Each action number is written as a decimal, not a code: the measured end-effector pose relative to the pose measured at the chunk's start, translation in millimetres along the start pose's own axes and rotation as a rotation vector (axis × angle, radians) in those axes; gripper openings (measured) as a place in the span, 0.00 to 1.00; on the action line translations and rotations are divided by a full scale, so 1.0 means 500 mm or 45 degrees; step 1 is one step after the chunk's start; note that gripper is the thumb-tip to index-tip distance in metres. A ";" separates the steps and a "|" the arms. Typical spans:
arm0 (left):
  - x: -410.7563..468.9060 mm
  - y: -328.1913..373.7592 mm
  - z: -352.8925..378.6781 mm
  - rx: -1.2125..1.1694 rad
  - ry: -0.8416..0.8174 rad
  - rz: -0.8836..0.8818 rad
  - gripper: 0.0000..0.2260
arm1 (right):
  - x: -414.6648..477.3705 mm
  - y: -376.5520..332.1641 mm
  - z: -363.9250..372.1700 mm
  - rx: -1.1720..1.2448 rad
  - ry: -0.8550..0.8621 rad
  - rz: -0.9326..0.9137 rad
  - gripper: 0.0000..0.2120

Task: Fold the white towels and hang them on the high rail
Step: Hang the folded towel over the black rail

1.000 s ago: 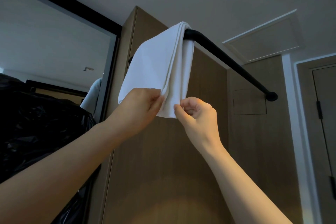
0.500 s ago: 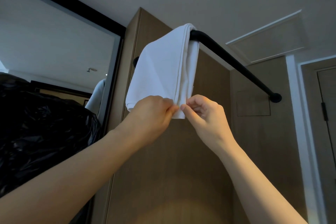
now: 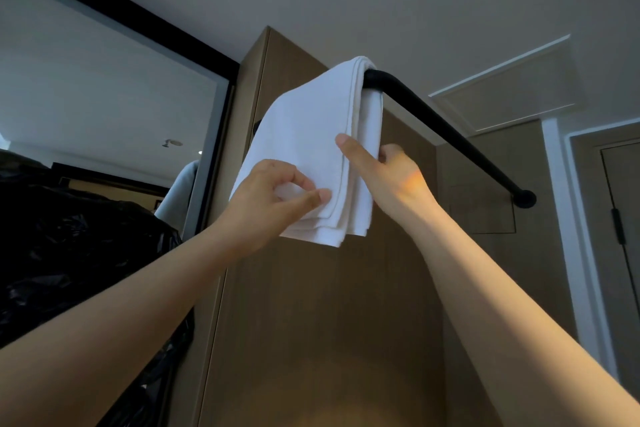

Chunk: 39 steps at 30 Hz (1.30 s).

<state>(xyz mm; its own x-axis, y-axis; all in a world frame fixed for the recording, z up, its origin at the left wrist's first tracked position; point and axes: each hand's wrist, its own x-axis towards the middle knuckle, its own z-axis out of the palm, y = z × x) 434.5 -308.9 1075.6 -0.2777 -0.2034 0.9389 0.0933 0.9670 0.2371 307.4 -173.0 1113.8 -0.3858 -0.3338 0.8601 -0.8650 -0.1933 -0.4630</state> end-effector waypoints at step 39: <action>0.067 -0.213 0.098 -1.674 -0.278 -0.752 0.30 | -0.056 0.046 0.043 0.052 0.032 -0.126 0.09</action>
<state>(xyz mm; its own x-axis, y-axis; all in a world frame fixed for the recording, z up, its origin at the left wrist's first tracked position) 368.3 -411.3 1069.7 -0.7104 -0.3701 0.5986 0.6727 -0.1073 0.7321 305.1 -188.1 1074.2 -0.3075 -0.2883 0.9068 -0.8857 -0.2616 -0.3835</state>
